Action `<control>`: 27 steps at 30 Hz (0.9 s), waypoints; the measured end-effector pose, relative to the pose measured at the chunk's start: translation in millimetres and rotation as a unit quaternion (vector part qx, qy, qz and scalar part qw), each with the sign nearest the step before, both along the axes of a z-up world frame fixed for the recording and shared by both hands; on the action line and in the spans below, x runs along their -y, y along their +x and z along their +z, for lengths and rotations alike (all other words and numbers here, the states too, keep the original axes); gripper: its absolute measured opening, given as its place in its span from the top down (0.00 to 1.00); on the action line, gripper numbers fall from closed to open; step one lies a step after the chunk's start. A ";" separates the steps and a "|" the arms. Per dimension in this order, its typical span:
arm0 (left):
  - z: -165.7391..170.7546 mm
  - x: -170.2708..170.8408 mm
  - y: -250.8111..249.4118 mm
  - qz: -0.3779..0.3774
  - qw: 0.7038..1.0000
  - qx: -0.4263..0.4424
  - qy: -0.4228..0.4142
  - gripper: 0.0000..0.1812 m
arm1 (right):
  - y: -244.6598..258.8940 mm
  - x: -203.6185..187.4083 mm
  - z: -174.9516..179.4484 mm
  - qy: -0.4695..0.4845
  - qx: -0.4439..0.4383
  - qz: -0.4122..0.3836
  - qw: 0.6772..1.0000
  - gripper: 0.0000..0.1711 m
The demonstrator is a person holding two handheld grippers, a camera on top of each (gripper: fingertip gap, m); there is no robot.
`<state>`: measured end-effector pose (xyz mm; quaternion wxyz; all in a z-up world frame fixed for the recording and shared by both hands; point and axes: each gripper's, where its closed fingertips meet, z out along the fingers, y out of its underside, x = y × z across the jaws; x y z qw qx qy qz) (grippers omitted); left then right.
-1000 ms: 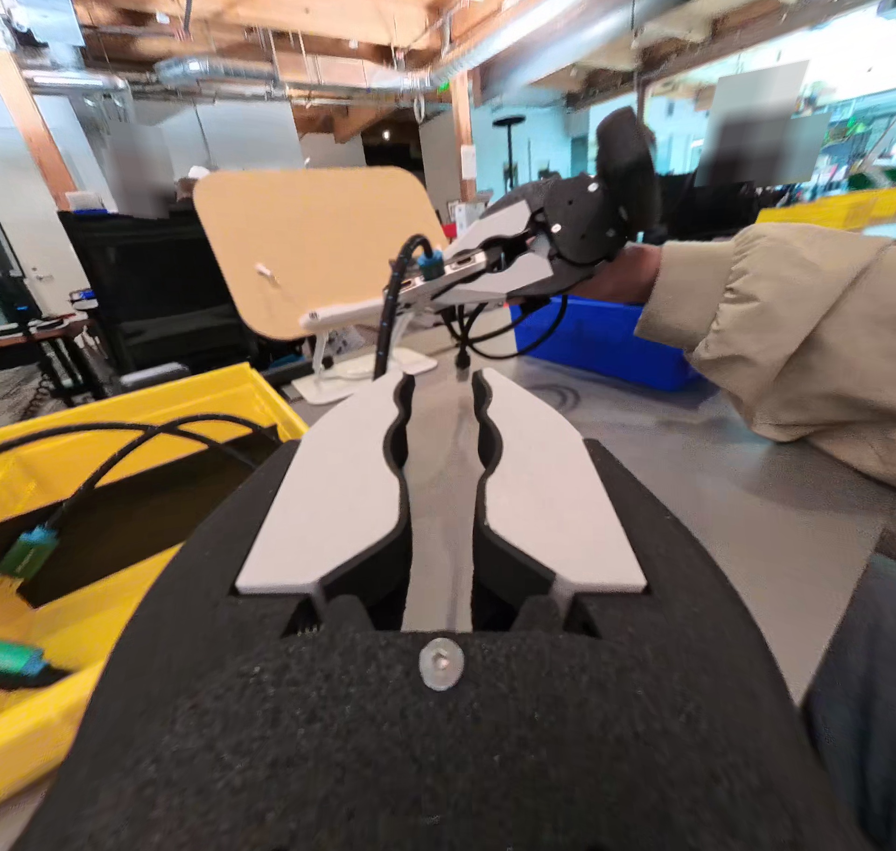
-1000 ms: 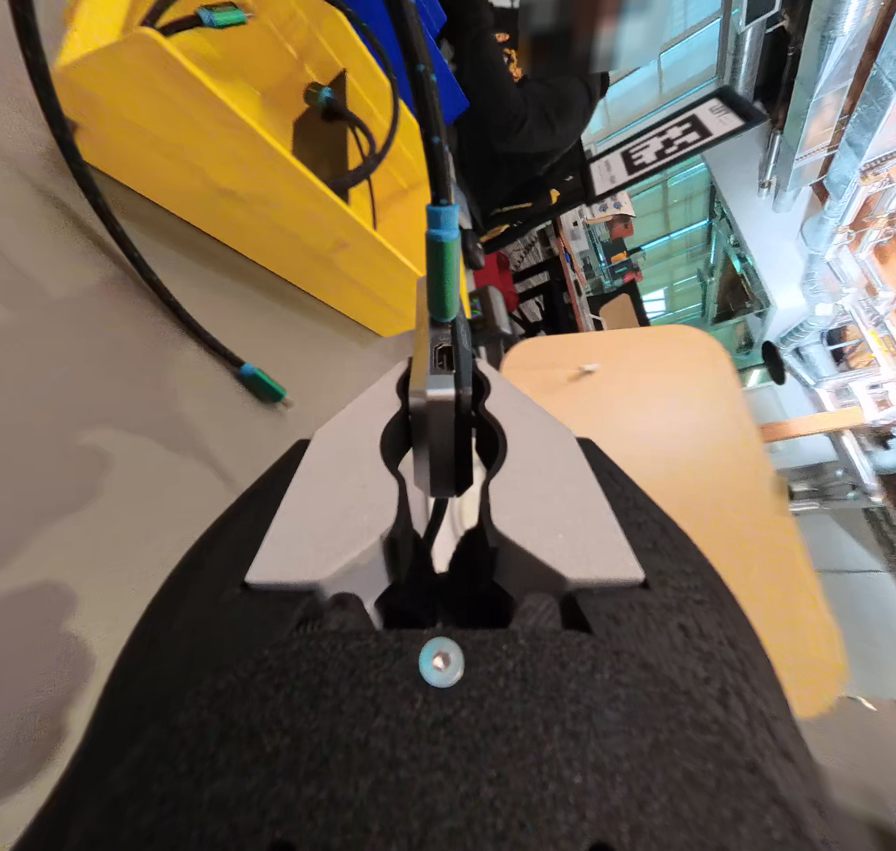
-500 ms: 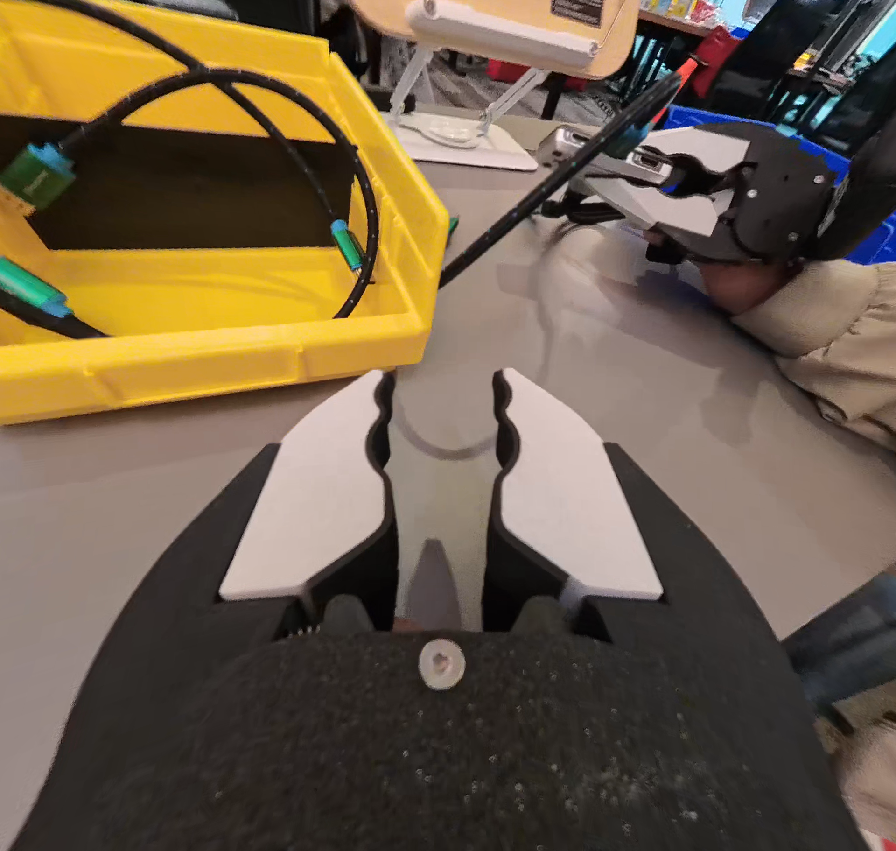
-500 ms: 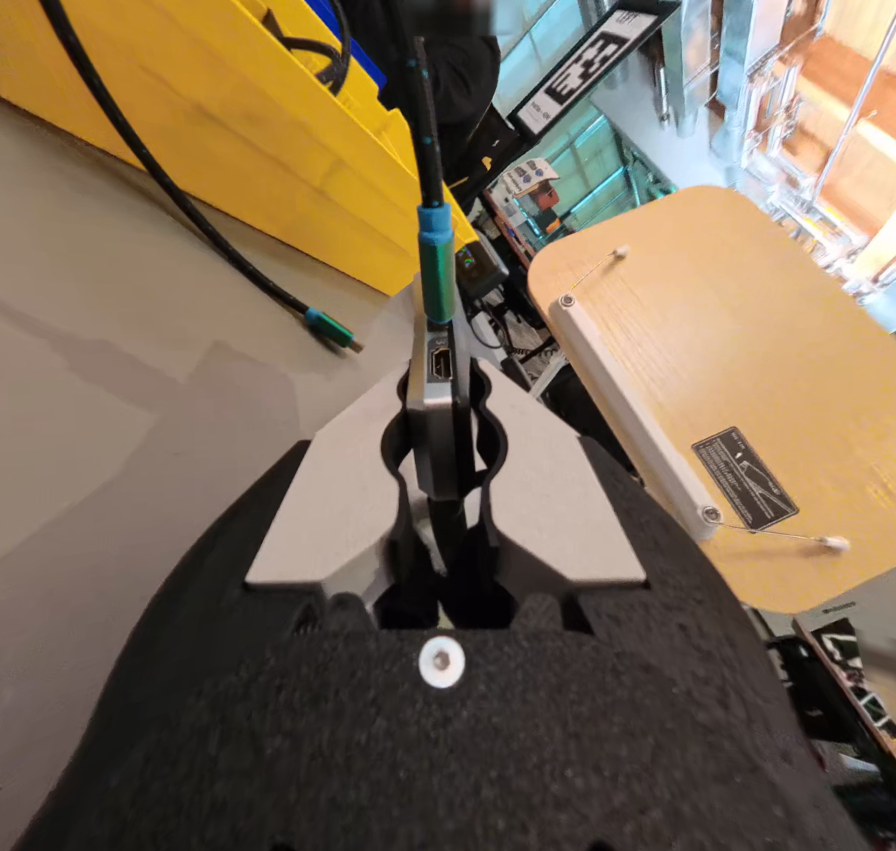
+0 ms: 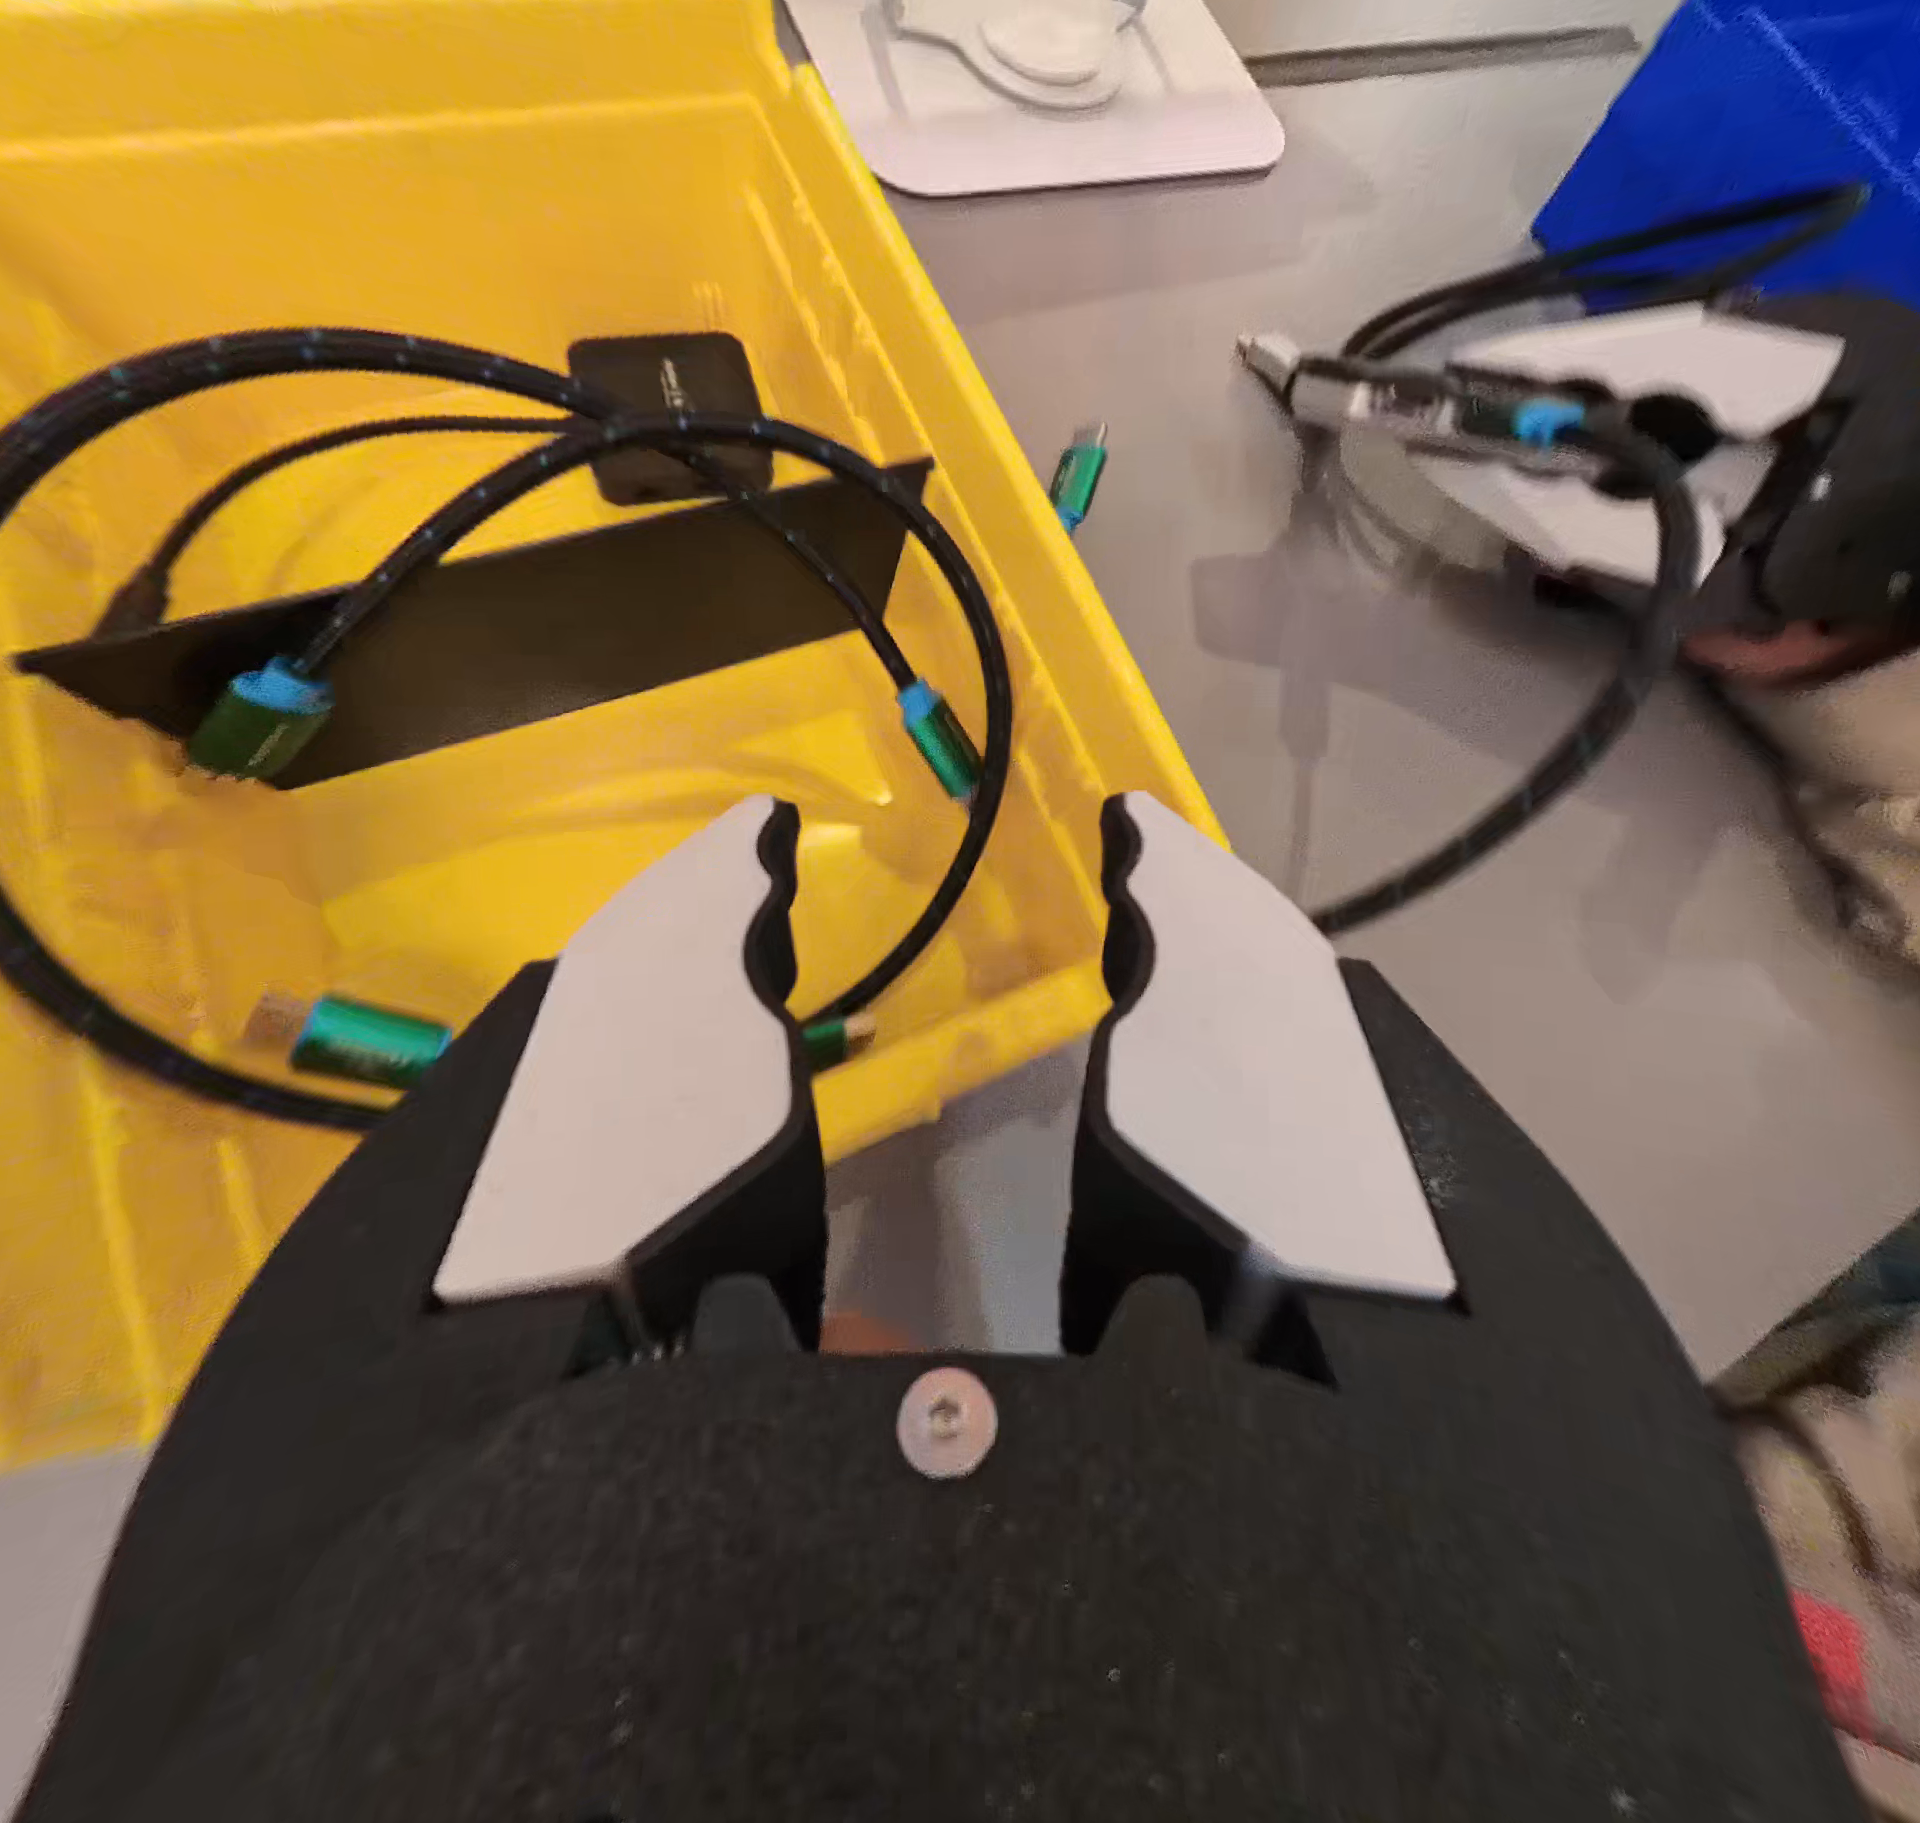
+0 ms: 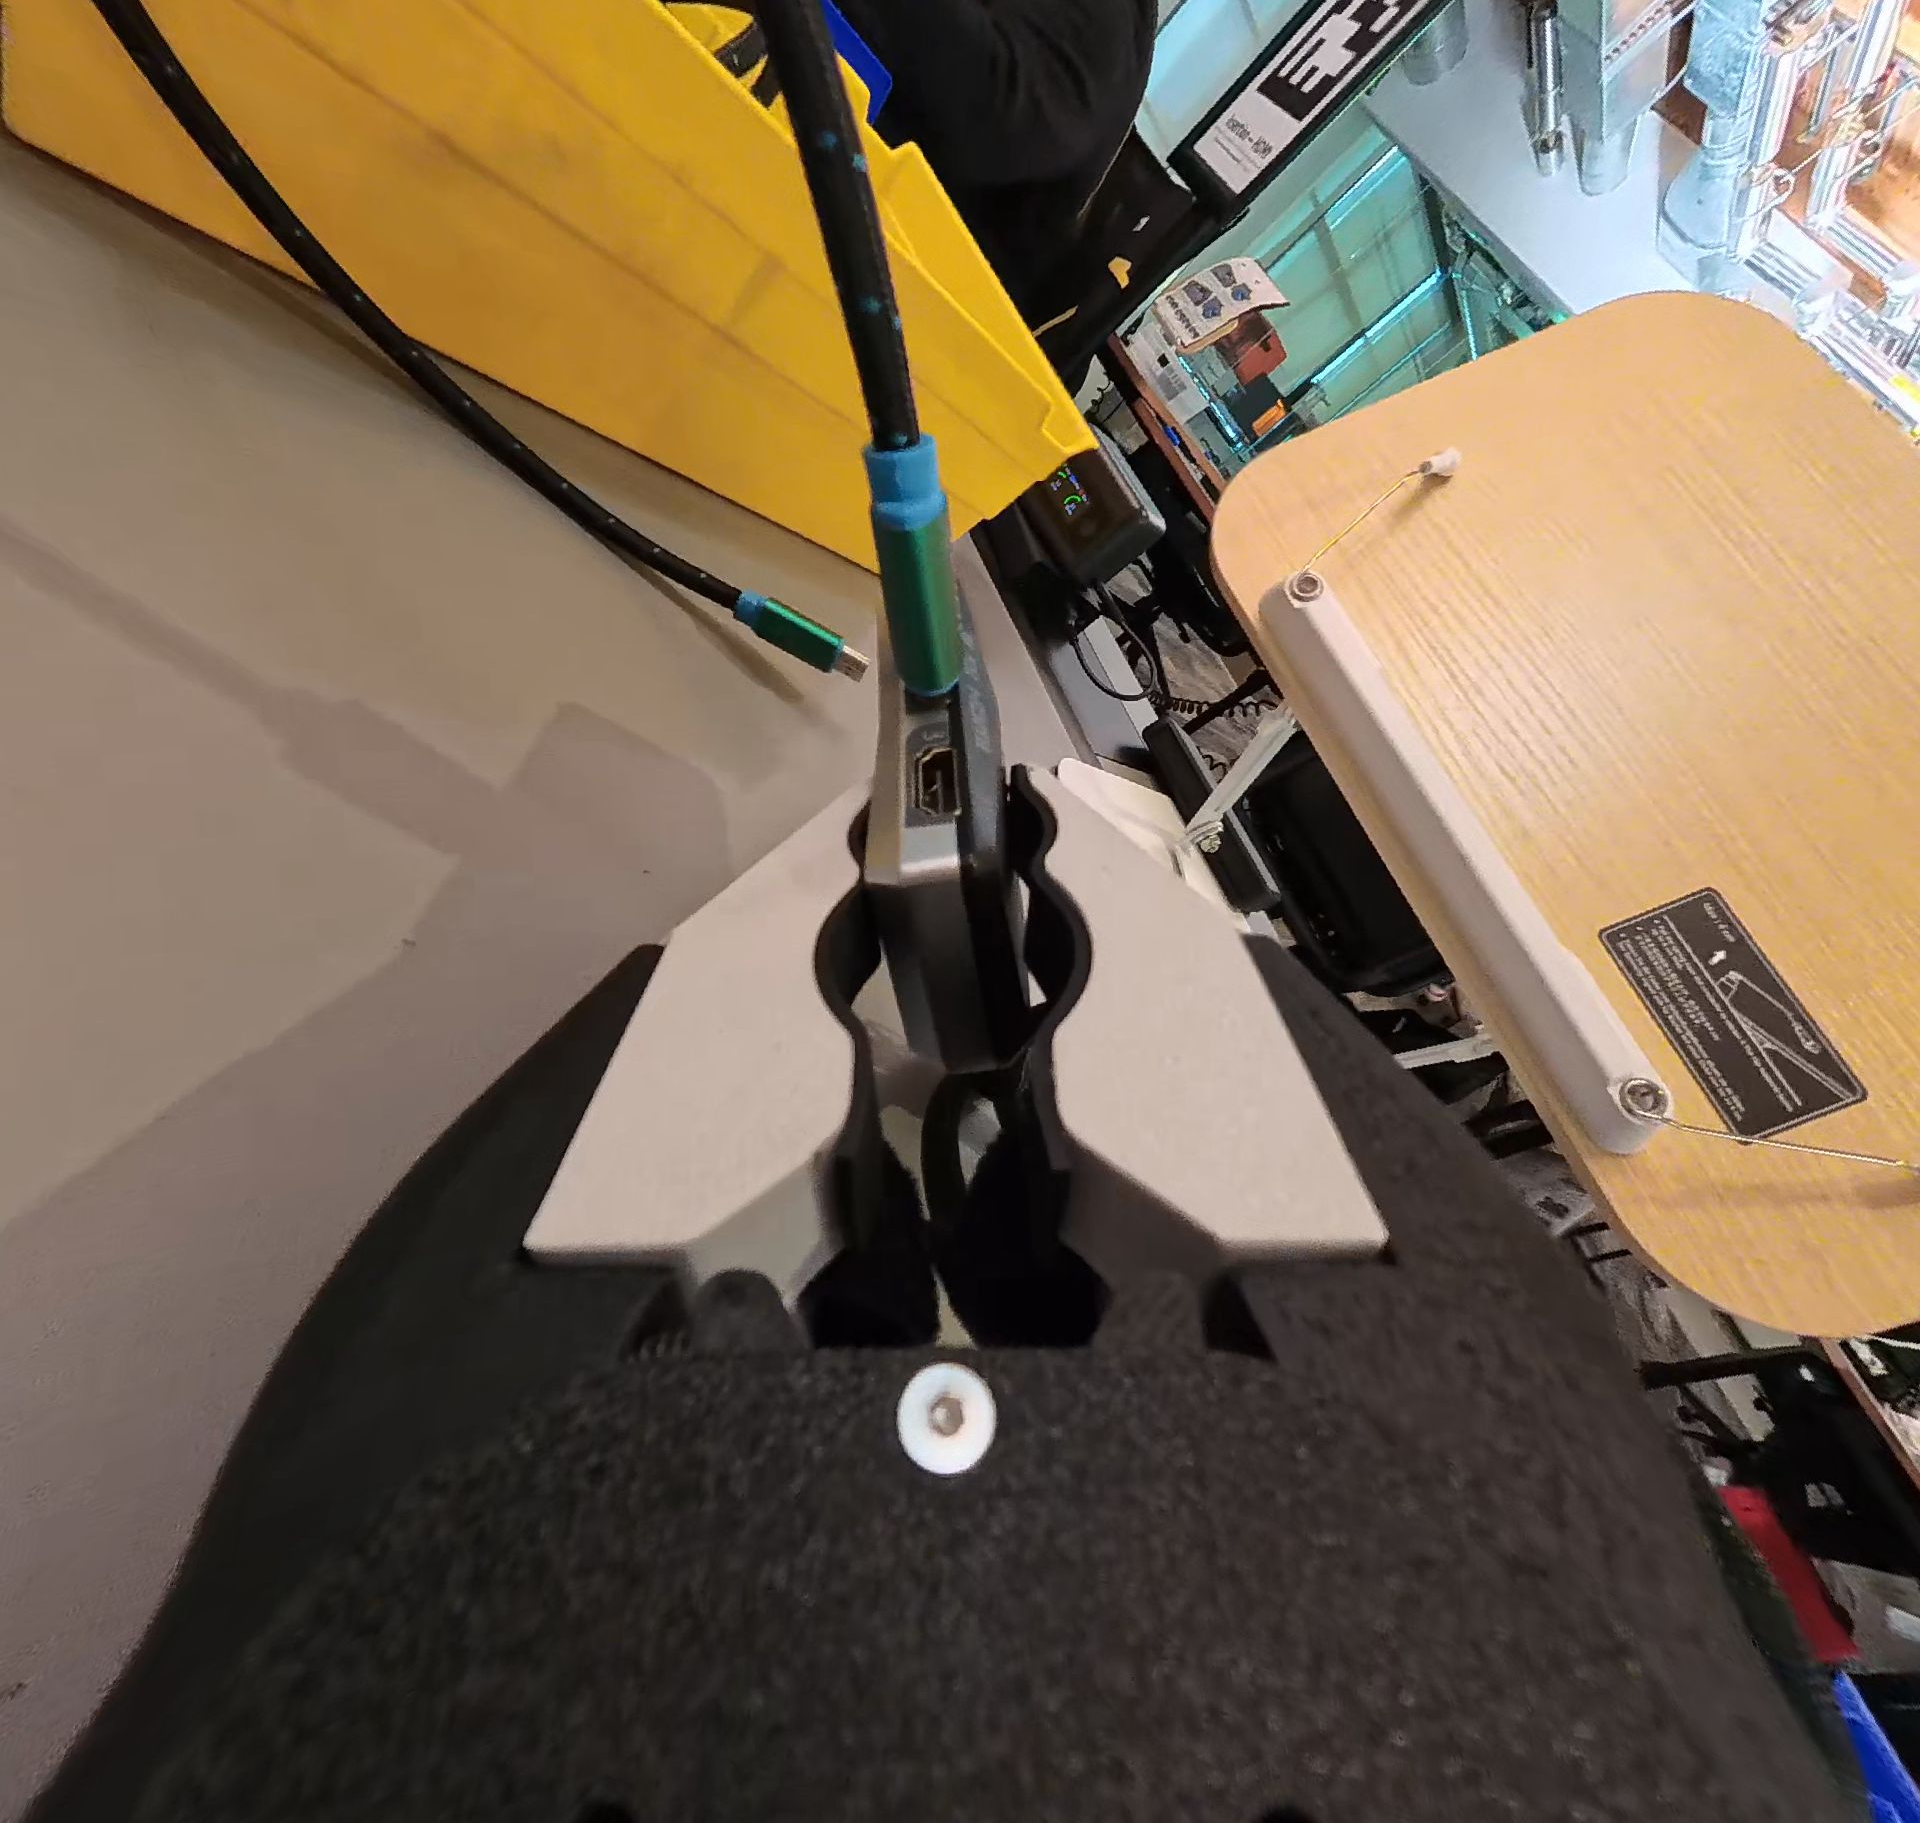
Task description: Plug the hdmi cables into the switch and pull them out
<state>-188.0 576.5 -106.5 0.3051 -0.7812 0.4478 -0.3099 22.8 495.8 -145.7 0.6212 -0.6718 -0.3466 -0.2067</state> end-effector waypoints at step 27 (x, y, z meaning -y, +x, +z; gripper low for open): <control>102.3 62.8 -23.9 -0.011 0.990 0.140 0.034 0.96 | 2.8 5.8 7.3 0.016 -0.006 -0.003 1.000 0.88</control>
